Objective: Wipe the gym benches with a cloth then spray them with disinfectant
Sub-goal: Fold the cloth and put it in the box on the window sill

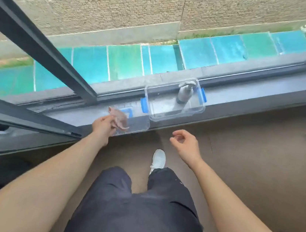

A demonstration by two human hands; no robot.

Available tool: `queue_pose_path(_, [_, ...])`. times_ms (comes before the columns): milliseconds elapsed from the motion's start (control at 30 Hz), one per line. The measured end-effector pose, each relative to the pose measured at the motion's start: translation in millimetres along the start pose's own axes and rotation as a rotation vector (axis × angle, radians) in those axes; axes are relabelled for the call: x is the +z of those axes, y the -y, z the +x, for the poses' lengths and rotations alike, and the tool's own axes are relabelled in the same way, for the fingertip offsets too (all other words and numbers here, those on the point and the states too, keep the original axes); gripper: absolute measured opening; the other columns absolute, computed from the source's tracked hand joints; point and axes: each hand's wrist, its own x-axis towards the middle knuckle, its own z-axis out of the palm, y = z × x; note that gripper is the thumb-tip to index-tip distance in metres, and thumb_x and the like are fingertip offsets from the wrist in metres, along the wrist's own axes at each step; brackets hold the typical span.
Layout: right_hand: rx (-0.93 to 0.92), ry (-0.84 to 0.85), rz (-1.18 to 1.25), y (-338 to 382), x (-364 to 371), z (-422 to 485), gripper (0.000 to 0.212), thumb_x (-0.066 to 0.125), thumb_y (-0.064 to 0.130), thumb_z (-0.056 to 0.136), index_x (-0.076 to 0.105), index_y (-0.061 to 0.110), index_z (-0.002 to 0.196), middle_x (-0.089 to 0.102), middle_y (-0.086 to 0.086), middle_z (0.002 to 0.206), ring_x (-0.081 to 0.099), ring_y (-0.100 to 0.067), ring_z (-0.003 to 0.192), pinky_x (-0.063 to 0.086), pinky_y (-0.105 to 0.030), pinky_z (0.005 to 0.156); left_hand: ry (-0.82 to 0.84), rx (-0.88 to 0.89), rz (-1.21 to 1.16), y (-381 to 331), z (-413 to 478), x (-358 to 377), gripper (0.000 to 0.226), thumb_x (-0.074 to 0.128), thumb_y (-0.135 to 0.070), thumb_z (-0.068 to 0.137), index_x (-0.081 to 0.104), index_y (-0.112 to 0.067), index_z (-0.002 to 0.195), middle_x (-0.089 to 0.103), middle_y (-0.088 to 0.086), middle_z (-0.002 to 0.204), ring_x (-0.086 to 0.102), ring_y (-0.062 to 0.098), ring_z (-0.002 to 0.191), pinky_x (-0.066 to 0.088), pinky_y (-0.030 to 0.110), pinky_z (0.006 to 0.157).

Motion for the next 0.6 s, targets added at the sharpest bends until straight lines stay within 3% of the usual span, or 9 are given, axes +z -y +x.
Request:
queue_pose_path(67, [-0.009,-0.009,-0.05,17,-18,40,0.025,0.074,0.024,0.087,0.071,0.02,0.111,0.067,0.008,0.091,0.063,-0.013,0.088,0.052,-0.033,0.088,-0.028,-0.104,0.069,-11,16,14,0.017,0.065,-0.022,0.099,0.061,-0.013,0.113,0.057,0.006,0.109,0.059,0.023,0.093,0.051,0.035,0.079])
queue_pose_path(167, [-0.056,-0.03,-0.168,35,-36,96,0.049,0.075,0.03,0.088,0.059,0.018,0.132,0.063,-0.003,0.123,0.062,-0.02,0.109,0.05,-0.037,0.098,0.017,-0.209,0.149,-13,21,29,0.036,0.062,-0.029,0.101,0.056,-0.013,0.133,0.06,0.008,0.126,0.059,0.027,0.106,0.048,0.038,0.092])
queue_pose_path(300, [-0.12,-0.127,-0.323,51,-50,168,0.071,0.076,0.032,0.085,0.041,0.025,0.146,0.041,-0.009,0.143,0.055,-0.033,0.12,0.05,-0.044,0.098,0.187,-0.123,0.278,-18,2,54,0.03,0.06,-0.029,0.103,0.066,-0.011,0.125,0.071,0.008,0.124,0.066,0.023,0.102,0.051,0.029,0.081])
queue_pose_path(400, [-0.067,-0.049,-0.46,51,-51,212,0.076,0.074,0.032,0.089,0.033,0.026,0.153,0.034,-0.012,0.154,0.046,-0.034,0.134,0.048,-0.045,0.102,0.241,0.019,0.41,-18,-22,60,0.022,0.061,-0.025,0.102,0.07,-0.012,0.117,0.074,0.011,0.117,0.067,0.019,0.095,0.051,0.017,0.072])
queue_pose_path(467, [-0.096,0.021,-0.54,52,-51,236,0.054,0.066,0.03,0.095,0.045,0.018,0.143,0.049,-0.019,0.142,0.053,-0.038,0.125,0.047,-0.044,0.094,0.256,0.088,0.489,-17,-33,60,0.017,0.062,-0.019,0.101,0.072,-0.012,0.112,0.075,0.009,0.112,0.069,0.019,0.099,0.048,0.008,0.066])
queue_pose_path(533, [-0.161,0.048,-0.598,58,-52,253,0.029,0.059,0.029,0.1,0.059,0.007,0.119,0.063,-0.025,0.118,0.06,-0.042,0.109,0.044,-0.043,0.082,0.261,0.109,0.527,-17,-39,59,0.016,0.064,-0.016,0.1,0.073,-0.012,0.112,0.076,0.005,0.111,0.071,0.02,0.105,0.047,0.009,0.068])
queue_pose_path(600, [-0.201,0.083,-0.65,67,-57,261,0.031,0.057,0.032,0.102,0.063,0.002,0.103,0.066,-0.028,0.105,0.062,-0.044,0.101,0.043,-0.044,0.078,0.256,0.124,0.546,-19,-42,59,0.016,0.065,-0.016,0.099,0.074,-0.013,0.111,0.076,0.003,0.11,0.072,0.02,0.104,0.047,0.009,0.069])
